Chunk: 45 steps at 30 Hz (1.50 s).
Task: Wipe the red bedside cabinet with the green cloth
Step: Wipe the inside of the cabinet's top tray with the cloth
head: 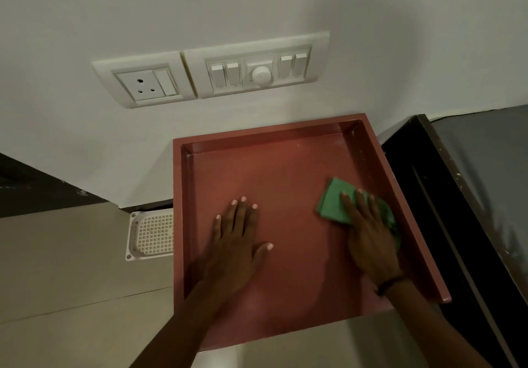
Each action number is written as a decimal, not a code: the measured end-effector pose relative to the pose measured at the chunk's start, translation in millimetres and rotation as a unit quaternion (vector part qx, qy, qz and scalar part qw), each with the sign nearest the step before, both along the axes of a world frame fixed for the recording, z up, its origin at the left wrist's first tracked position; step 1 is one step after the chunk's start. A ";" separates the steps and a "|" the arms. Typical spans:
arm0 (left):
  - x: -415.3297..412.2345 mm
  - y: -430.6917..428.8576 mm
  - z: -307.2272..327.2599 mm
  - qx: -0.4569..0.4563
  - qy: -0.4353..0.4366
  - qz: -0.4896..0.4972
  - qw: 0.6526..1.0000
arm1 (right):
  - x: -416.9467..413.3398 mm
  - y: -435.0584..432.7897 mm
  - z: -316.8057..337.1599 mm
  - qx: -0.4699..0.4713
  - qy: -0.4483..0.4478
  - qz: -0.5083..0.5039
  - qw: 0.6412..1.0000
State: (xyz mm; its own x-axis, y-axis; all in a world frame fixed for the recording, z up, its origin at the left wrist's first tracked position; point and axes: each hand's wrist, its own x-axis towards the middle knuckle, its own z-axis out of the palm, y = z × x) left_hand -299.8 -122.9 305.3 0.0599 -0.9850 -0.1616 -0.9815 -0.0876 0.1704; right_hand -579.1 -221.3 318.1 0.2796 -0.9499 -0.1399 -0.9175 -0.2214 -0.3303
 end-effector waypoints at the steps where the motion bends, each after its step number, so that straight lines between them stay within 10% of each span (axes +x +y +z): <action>1: 1.3 -0.3 0.2 0.000 0.000 0.000 1.000 | 11.5 -22.2 1.4 -0.003 -0.005 -0.010 1.000; 11: 2.0 -2.8 -3.7 -0.009 0.013 -0.001 1.000 | 81.1 -136.0 4.1 -0.006 0.037 -0.084 0.996; 27: 2.6 0.0 3.7 0.039 0.027 -0.010 0.999 | 92.6 104.0 5.3 0.001 0.018 0.085 0.996; 36: 4.4 -6.2 21.3 -0.008 0.336 0.127 0.933 | 147.2 33.6 19.9 0.052 -0.006 0.132 0.990; 45: -18.8 35.2 30.4 -0.024 0.315 0.143 0.938 | 82.7 129.1 1.6 -0.002 -0.004 0.204 0.979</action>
State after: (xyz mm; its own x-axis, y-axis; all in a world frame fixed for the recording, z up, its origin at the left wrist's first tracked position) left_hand -318.5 -87.7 335.8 0.2296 -0.9505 -0.2093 -0.6227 -0.3087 0.7190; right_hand -496.4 -92.2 319.7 0.6367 -0.7597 -0.1320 -0.7498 -0.5701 -0.3358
